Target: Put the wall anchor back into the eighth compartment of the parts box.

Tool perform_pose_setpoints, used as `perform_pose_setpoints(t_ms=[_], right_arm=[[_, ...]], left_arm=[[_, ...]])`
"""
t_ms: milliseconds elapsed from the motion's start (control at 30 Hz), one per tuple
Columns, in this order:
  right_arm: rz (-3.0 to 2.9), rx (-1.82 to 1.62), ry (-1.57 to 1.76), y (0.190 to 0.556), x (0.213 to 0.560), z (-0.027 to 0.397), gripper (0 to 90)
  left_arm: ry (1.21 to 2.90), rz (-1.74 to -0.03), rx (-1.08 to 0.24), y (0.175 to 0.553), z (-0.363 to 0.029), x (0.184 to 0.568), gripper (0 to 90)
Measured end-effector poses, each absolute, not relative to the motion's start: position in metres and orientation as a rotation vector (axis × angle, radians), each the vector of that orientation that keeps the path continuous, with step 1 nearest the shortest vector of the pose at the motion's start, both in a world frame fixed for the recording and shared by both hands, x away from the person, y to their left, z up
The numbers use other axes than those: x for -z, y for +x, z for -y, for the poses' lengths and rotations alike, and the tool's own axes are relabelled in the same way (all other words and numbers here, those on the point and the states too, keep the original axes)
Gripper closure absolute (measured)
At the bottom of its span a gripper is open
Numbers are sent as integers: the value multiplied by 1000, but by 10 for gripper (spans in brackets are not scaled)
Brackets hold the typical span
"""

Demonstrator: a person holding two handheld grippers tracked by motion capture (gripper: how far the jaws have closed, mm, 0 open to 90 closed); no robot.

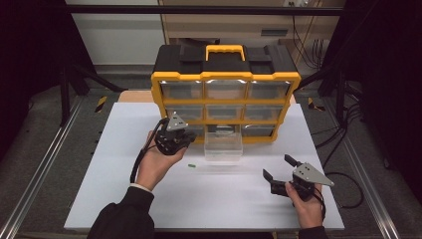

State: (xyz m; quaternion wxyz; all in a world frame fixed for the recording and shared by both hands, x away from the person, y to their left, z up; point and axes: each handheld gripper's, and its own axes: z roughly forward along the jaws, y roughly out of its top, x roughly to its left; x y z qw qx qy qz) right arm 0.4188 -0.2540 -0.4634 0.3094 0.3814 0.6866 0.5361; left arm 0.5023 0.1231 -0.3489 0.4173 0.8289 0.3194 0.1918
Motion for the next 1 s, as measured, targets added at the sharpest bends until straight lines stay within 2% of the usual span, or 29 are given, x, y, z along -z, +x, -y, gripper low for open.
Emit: perform_pose_setpoints(t_ms=[233,633,667,700,733,767,1000], right_arm=[[-1815,-1417,1007,418,463,254,69],[-1811,-1436,1012,418,463,254,69],[-1816,-1421,1004,418,463,254,69],[-1816,-1421,1004,418,463,254,69],[-1819,-1433,1011,417,462,254,69],[-1819,-1433,1011,417,462,254,69],[-1814,-1426,998,418,462,254,69]], left_arm=[[2097,-767,-473,504,-104,342,844],[2138,-747,-456,513,-67,354,836],[2131,-744,-466,514,-66,355,751],[2124,-745,-473,513,-65,355,751],[2126,-741,-493,512,-65,354,667],[2116,-746,-498,511,-66,354,667],[2100,-758,-521,505,-85,350,488]])
